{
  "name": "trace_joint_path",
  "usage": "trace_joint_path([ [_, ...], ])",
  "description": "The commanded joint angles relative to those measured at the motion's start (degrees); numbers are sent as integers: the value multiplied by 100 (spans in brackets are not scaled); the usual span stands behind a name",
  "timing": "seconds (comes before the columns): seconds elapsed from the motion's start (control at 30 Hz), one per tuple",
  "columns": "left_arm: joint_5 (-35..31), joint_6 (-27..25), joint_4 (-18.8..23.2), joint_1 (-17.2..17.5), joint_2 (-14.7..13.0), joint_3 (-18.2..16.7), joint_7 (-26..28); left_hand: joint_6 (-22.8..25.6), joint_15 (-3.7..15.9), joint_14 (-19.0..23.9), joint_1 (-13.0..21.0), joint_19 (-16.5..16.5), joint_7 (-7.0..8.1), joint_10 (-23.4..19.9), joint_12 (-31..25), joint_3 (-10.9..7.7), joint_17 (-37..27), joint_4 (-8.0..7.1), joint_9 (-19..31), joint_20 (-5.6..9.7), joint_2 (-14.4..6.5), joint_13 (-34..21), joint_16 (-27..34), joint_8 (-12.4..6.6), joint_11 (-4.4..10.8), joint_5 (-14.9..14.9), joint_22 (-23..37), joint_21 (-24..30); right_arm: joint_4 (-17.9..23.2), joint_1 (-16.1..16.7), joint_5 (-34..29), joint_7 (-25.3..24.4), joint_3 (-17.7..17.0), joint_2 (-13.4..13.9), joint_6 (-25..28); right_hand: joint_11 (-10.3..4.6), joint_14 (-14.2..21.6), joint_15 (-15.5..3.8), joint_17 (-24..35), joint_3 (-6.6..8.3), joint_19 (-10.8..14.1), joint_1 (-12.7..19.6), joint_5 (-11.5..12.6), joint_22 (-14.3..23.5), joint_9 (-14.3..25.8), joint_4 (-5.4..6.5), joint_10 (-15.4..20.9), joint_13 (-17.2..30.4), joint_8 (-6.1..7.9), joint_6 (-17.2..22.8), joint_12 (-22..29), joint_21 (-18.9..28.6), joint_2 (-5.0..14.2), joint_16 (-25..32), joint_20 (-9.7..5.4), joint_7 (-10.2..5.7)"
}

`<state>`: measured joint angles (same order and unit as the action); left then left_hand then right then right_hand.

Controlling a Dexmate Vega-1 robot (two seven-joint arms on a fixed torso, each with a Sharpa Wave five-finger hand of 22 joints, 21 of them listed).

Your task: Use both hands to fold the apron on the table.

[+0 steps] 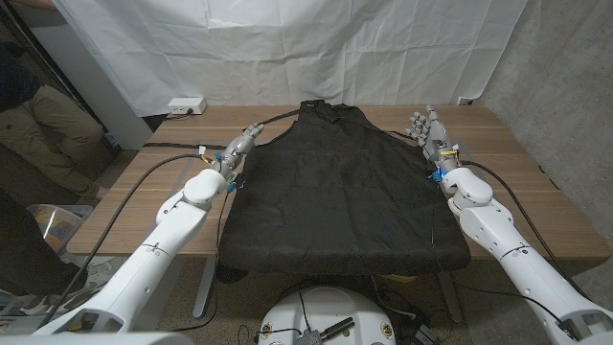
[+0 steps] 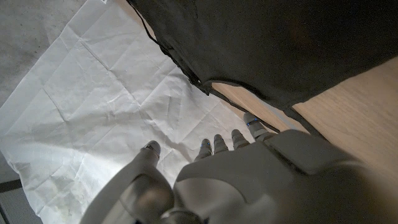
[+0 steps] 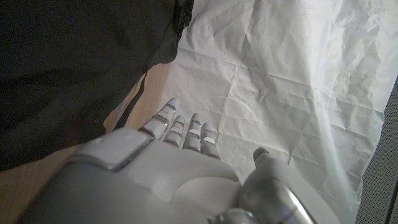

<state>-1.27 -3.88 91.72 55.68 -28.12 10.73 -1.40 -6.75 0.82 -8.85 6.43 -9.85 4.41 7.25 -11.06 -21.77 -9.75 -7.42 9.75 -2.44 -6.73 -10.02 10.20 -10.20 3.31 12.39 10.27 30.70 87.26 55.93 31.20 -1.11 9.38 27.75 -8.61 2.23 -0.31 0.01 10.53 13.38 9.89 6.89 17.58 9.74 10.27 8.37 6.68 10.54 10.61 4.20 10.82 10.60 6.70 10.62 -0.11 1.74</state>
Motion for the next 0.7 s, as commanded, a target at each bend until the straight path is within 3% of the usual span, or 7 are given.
trace_joint_path([
  [0.03,-853,-394,403,159,-289,155,44,0,15,-91,72,-275,78,19,-7,-63,-26,-12,15,42,-128,-28,-22,-43,8,48,22,-19,272,154,-178,-187,-103,-40,62,11,-43,3,9,32,56,10,26,7,21,2,44,27,30,39,32,41,158,29,-9,2],
  [0.33,-1329,-727,668,261,-549,332,-31,121,65,-100,133,-254,144,-89,-43,-188,-19,-10,16,65,-267,-26,7,-59,28,62,26,-57,620,386,-342,-421,-163,-6,148,15,-37,-11,8,42,59,8,25,7,21,-1,48,26,30,40,33,43,160,31,-11,2],
  [0.7,-1737,-1022,898,270,-842,567,-184,276,172,34,166,-274,210,-298,-104,-276,-14,-14,14,180,-264,-26,56,-83,83,49,31,-112,641,519,-409,-515,-177,-133,-36,17,-37,-8,6,58,61,10,25,7,20,-9,48,26,30,40,32,43,161,29,-14,5],
])
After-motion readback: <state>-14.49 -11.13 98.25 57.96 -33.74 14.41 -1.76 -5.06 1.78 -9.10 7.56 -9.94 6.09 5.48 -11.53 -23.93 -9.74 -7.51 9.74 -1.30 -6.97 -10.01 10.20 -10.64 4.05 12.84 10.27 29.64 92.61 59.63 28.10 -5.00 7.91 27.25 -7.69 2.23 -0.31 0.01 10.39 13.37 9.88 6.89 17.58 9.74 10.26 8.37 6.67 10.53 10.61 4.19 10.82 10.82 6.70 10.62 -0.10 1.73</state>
